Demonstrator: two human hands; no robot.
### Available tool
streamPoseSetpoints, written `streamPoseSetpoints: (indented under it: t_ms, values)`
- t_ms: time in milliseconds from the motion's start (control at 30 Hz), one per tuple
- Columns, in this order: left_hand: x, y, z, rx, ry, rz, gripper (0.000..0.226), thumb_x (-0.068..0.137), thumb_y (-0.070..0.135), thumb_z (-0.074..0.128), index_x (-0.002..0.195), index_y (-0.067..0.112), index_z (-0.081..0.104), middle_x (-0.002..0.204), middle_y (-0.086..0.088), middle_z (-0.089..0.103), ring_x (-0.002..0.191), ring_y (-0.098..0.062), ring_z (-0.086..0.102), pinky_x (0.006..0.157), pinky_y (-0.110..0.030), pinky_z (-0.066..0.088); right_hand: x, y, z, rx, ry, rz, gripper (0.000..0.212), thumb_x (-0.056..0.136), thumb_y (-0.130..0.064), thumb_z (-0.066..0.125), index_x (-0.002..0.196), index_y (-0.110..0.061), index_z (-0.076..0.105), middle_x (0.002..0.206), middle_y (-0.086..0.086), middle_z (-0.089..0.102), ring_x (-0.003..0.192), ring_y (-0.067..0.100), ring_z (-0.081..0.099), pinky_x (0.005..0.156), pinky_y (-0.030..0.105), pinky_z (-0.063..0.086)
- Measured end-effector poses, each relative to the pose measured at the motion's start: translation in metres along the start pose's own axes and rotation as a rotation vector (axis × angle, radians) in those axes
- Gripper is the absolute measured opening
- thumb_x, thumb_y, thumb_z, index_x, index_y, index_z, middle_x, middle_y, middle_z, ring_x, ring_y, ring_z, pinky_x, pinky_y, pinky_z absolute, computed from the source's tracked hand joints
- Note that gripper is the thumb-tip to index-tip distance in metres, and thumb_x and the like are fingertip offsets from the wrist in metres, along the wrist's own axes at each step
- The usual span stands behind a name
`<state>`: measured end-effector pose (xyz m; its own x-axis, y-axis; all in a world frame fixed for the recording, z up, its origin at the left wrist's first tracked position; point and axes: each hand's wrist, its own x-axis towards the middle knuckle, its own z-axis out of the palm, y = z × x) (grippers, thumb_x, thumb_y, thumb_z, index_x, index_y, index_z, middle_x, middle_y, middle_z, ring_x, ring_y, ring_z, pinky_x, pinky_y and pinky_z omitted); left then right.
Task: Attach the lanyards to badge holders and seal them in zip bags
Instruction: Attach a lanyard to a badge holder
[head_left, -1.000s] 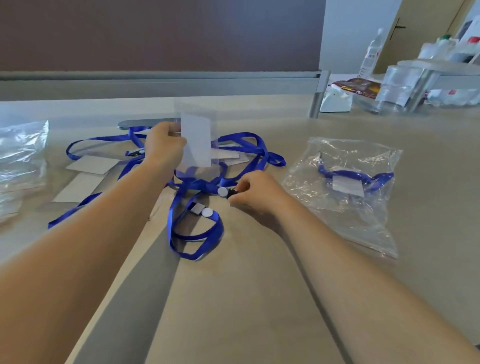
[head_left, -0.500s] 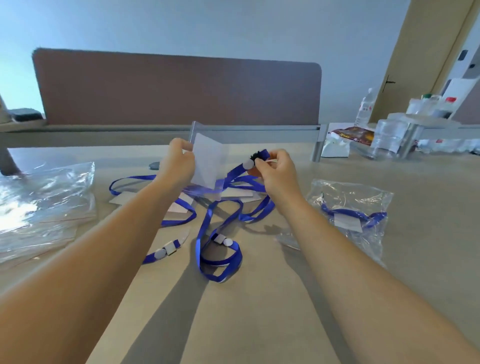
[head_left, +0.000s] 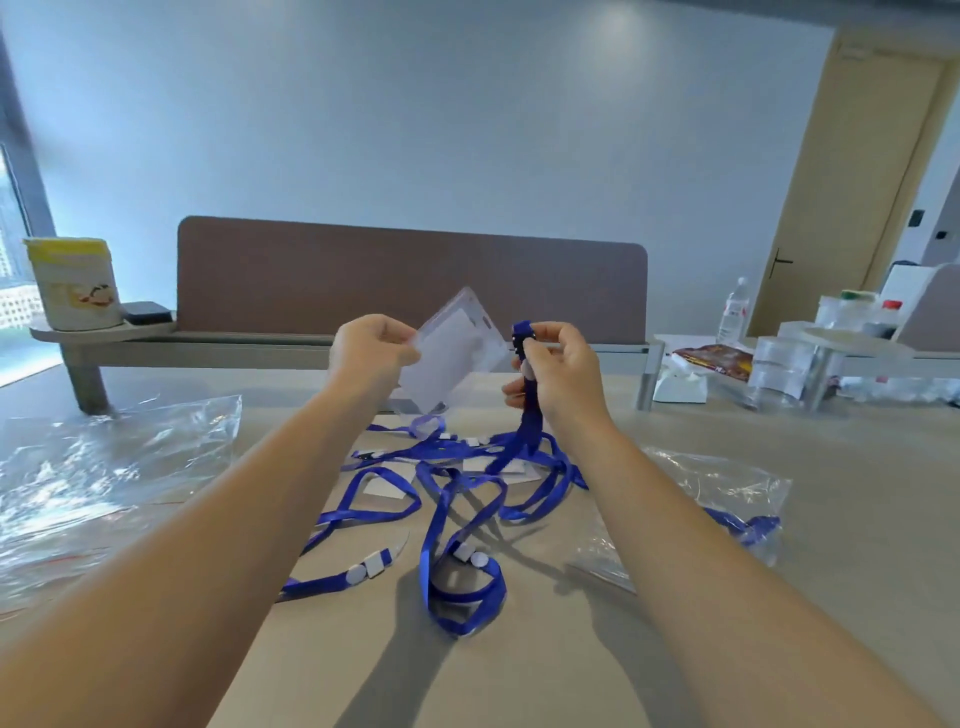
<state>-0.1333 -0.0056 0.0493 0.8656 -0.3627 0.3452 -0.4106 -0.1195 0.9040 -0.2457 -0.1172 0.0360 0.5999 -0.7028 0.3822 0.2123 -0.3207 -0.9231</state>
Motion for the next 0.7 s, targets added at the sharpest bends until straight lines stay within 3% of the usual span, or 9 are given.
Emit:
streamPoseSetpoints:
  t_ms: [67, 133, 233, 333, 400, 533, 633, 700]
  values:
    - [-0.004, -0.002, -0.003, -0.042, 0.007, -0.003, 0.01, 0.083, 0.001, 0.06, 0.089, 0.009, 0.063, 0.092, -0.006, 0.058, 0.088, -0.02, 0.052, 0.07, -0.03, 0.046, -0.003, 0.001, 0.004, -0.046, -0.041, -0.022, 0.022, 0.095, -0.009, 0.043, 0.112, -0.01, 0.055, 0.071, -0.001, 0.055, 0.04, 0.004, 0.046, 0.039, 0.013, 0.041]
    - [-0.008, -0.005, -0.002, -0.059, -0.036, -0.023, 0.015, 0.085, 0.002, 0.057, 0.097, 0.006, 0.065, 0.096, -0.006, 0.057, 0.093, -0.021, 0.052, 0.072, -0.028, 0.048, -0.005, 0.003, 0.009, -0.096, -0.091, -0.012, 0.029, 0.095, -0.004, 0.04, 0.119, -0.009, 0.057, 0.072, -0.003, 0.056, 0.046, 0.007, 0.042, 0.041, 0.011, 0.038]
    - [-0.012, -0.008, 0.004, -0.074, -0.153, -0.112, 0.03, 0.089, -0.005, 0.046, 0.115, 0.003, 0.059, 0.105, -0.008, 0.054, 0.101, -0.024, 0.051, 0.088, -0.035, 0.048, -0.01, 0.004, 0.016, -0.17, -0.17, 0.01, 0.034, 0.094, 0.0, 0.039, 0.123, -0.007, 0.055, 0.078, -0.001, 0.057, 0.054, 0.007, 0.047, 0.05, 0.011, 0.044]
    - [-0.017, -0.011, 0.009, -0.16, -0.257, -0.203, 0.043, 0.086, -0.014, 0.043, 0.127, -0.002, 0.05, 0.123, -0.013, 0.053, 0.1, -0.02, 0.048, 0.084, -0.028, 0.045, -0.014, 0.006, 0.021, -0.166, -0.172, 0.038, 0.028, 0.093, -0.003, 0.045, 0.118, 0.001, 0.056, 0.087, 0.008, 0.06, 0.048, 0.006, 0.056, 0.052, 0.011, 0.049]
    - [-0.019, -0.014, 0.009, -0.291, -0.289, -0.268, 0.039, 0.086, -0.013, 0.045, 0.124, -0.005, 0.052, 0.126, -0.016, 0.052, 0.101, -0.022, 0.05, 0.084, -0.028, 0.045, -0.016, 0.008, 0.023, -0.127, -0.138, 0.076, 0.023, 0.091, -0.005, 0.049, 0.112, 0.002, 0.059, 0.083, 0.008, 0.061, 0.042, 0.003, 0.058, 0.048, 0.008, 0.049]
    - [-0.022, -0.017, 0.009, -0.424, -0.309, -0.339, 0.03, 0.091, 0.006, 0.05, 0.12, -0.001, 0.055, 0.128, -0.017, 0.053, 0.113, -0.027, 0.052, 0.086, -0.029, 0.048, -0.016, 0.013, 0.027, -0.113, -0.086, 0.124, 0.019, 0.09, -0.007, 0.052, 0.106, -0.003, 0.062, 0.075, 0.0, 0.061, 0.054, 0.008, 0.059, 0.052, 0.011, 0.05]
    - [-0.025, -0.019, 0.01, -0.487, -0.343, -0.342, 0.03, 0.094, 0.012, 0.045, 0.121, 0.004, 0.052, 0.119, -0.01, 0.054, 0.11, -0.022, 0.051, 0.094, -0.033, 0.046, -0.016, 0.015, 0.03, -0.107, -0.085, 0.128, 0.012, 0.09, -0.008, 0.053, 0.098, -0.005, 0.061, 0.079, 0.004, 0.061, 0.056, 0.009, 0.059, 0.056, 0.014, 0.051]
    - [-0.027, -0.018, 0.011, -0.524, -0.38, -0.353, 0.018, 0.095, 0.019, 0.043, 0.108, 0.013, 0.054, 0.111, -0.011, 0.056, 0.101, -0.025, 0.058, 0.089, -0.038, 0.048, -0.016, 0.015, 0.032, -0.112, -0.098, 0.121, 0.009, 0.09, -0.008, 0.052, 0.095, -0.005, 0.06, 0.078, 0.004, 0.061, 0.056, 0.01, 0.06, 0.057, 0.016, 0.053]
